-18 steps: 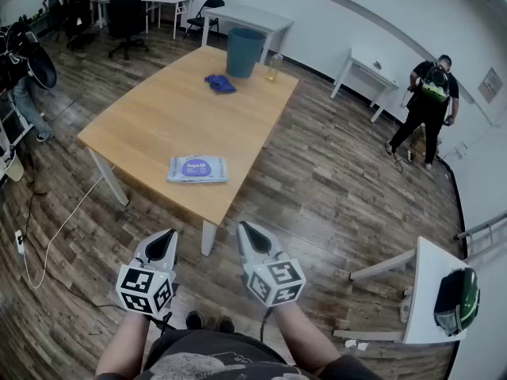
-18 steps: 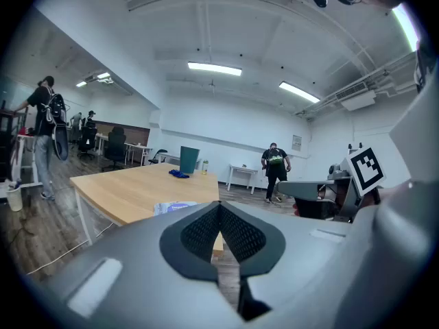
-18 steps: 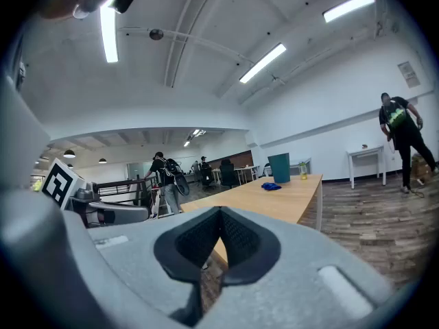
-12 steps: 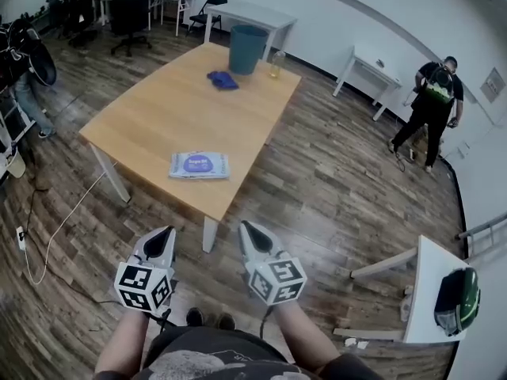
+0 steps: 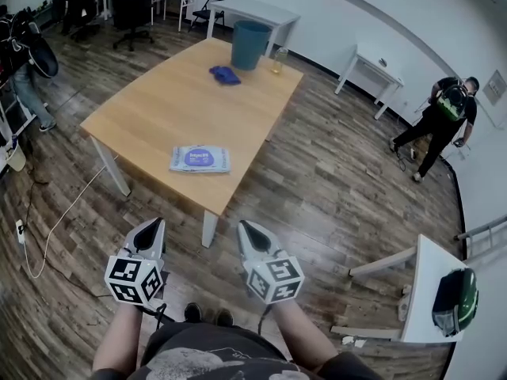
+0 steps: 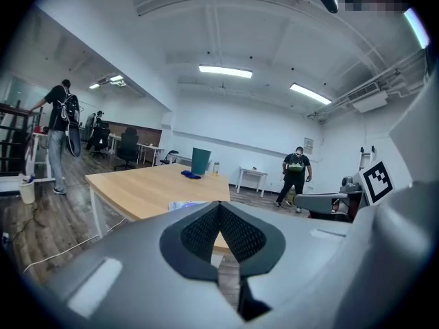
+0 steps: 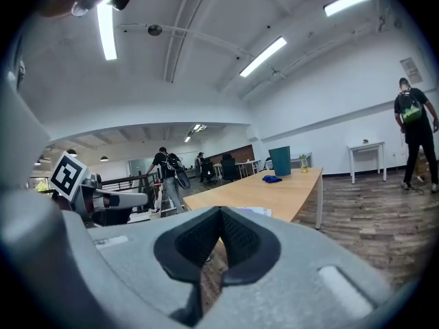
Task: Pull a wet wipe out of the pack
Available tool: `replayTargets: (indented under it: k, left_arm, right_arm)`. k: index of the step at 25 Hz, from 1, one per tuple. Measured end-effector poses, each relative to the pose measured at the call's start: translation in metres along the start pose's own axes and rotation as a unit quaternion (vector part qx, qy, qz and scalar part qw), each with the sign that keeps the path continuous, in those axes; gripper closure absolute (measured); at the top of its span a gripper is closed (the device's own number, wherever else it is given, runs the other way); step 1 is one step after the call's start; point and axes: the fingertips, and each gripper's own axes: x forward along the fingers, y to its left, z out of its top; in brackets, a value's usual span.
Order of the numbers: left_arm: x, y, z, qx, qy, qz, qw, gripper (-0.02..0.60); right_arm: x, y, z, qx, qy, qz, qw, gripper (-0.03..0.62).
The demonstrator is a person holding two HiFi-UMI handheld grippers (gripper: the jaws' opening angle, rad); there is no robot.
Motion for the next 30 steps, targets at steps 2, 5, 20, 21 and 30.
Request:
replayTargets:
  k: [2, 5, 20, 21, 30]
  left_arm:
    - [-0.002, 0.002, -0.002, -0.001, 0.001, 0.002, 1.0000, 0.563]
    - [-0.002, 0.001, -0.003, 0.004, 0.003, 0.000, 1.0000, 0.563]
    - [-0.002, 0.003, -0.015, 0.041, 0.007, -0.014, 0.9990, 0.563]
    - [-0.002, 0.005, -0.017, 0.033, 0.007, -0.014, 0.9993, 0.563]
    - [-0.003, 0.024, -0.027, 0.022, 0.018, -0.025, 0.9993, 0.563]
  right_arm:
    - [-0.001, 0.001, -0.003, 0.002, 0.002, 0.000, 1.000, 0.605]
    - [-0.004, 0.000, -0.006, 0.010, 0.002, 0.002, 1.000, 0.605]
    - [-0.006, 0.002, -0.010, 0.056, -0.037, -0.014, 0.998, 0.603]
    - [-0.004, 0.006, -0.013, 0.056, -0.033, -0.006, 0.998, 0.603]
    - [0.010, 0.026, -0.025, 0.053, -0.022, -0.014, 0.998, 0.603]
